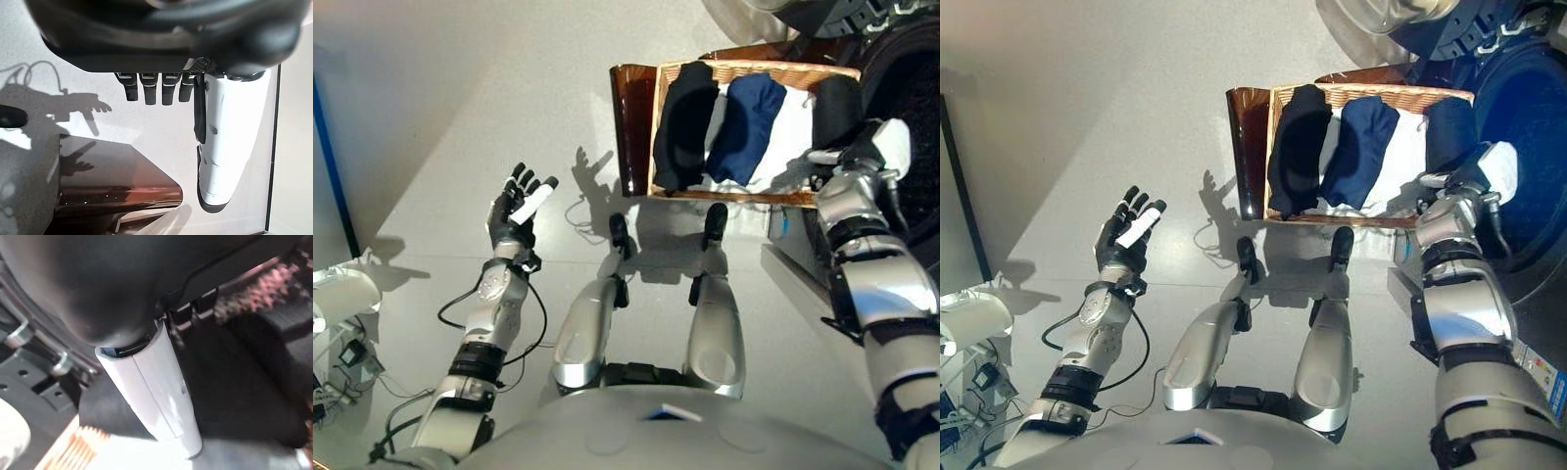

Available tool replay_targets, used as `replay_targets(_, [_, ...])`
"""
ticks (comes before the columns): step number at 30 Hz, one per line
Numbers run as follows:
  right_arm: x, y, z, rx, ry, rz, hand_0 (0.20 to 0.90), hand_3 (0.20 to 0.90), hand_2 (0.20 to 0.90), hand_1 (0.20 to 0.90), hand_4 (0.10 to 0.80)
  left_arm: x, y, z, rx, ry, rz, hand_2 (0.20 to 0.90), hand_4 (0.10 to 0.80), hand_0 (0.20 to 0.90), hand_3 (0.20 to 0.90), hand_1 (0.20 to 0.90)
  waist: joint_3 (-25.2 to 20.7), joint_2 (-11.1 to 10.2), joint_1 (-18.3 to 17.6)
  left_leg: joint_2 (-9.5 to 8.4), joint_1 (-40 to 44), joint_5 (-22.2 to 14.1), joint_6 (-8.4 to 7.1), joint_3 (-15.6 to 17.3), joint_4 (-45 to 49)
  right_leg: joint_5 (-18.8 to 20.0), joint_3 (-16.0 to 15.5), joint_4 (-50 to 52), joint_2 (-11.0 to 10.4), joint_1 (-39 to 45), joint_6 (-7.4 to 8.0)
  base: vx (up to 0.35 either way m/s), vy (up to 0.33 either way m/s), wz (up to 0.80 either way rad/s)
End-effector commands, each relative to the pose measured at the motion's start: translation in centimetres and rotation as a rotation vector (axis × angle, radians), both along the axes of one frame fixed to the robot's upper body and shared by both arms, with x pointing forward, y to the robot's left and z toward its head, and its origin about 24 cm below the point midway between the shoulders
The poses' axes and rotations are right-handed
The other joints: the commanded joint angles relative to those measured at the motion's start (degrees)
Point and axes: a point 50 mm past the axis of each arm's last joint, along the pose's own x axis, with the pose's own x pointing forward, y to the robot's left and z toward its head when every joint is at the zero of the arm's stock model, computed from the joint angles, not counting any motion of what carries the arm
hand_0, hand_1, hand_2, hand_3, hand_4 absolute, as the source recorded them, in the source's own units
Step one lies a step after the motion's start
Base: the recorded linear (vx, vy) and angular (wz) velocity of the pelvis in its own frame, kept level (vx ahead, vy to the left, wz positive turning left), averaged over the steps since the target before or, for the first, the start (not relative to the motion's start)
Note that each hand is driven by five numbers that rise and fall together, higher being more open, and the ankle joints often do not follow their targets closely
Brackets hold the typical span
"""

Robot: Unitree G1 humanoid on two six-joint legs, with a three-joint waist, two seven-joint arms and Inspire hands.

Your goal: Pick up the clothes and place them into the washing machine

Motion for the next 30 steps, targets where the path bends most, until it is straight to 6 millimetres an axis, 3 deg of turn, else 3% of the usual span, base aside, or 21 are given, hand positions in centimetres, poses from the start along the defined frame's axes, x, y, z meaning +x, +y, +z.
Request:
replay_targets(1, [1.2,1.1,0.8,-0.055,0.057,0.067,0.2,0.2,0.2,0.2,0.3,0.5,1.3,3.2,0.074,-0.171,-0.01,0.9,0.8,0.9,0.9,0.9,-1.0,0.6,1.3,-0.73,-0.3,0.2,-5.29,-1.9,-0.5,-6.4,0.6,6.8,-3.6,-0.1,3.05,0.0,0.0,0.0])
replay_targets(9, [0.5,0.4,0.1,-0.029,0.085,0.044,0.2,0.2,0.2,0.2,0.3,0.4,1.3,3.2,0.077,-0.169,-0.021,0.9,0.8,0.9,0.9,0.9,-1.2,0.5,1.0,-0.75,0.2,0.2,-5.37,-2.0,-0.5,-6.6,0.6,7.0,-3.8,0.3,2.99,0.0,0.0,0.0])
replay_targets(17, [0.2,1.3,-1.3,0.034,0.039,0.059,0.2,0.2,0.2,0.2,0.3,0.4,1.6,3.1,0.084,-0.163,-0.001,0.9,0.8,0.9,0.9,0.9,-1.3,-0.1,0.4,-0.71,0.8,0.0,-5.27,-1.8,-0.5,-6.6,0.7,7.0,-3.8,0.8,2.96,0.0,0.0,0.0])
replay_targets(24, [0.2,2.7,-0.3,0.069,-0.209,0.112,0.2,0.2,0.2,0.2,0.3,0.1,2.4,2.7,0.092,-0.135,0.054,0.9,0.8,0.9,0.9,0.9,-1.6,-1.3,-0.9,-0.46,1.6,-0.1,-5.12,-1.4,-0.5,-6.5,1.1,7.0,-3.7,1.3,3.04,0.0,0.0,0.0])
replay_targets(27, [-0.6,3.3,0.1,0.064,-0.308,0.148,0.2,0.2,0.2,0.2,0.3,0.0,2.6,2.3,0.094,-0.117,0.077,0.9,0.8,0.9,0.9,0.9,-1.8,-1.7,-1.5,-0.34,2.0,-0.4,-5.06,-1.1,-0.5,-6.7,1.1,7.1,-3.6,1.6,3.07,0.0,0.0,0.0])
replay_targets(30, [-1.5,3.9,-0.3,0.168,-0.418,0.152,0.2,0.2,0.2,0.2,0.3,-0.2,2.4,1.8,0.084,-0.098,0.085,0.9,0.8,0.9,0.9,0.9,-2.0,-2.4,-2.1,-0.09,2.9,-0.6,-4.99,-1.2,-0.2,-7.0,1.0,7.3,-3.5,2.5,3.07,0.02,-0.019,-0.04])
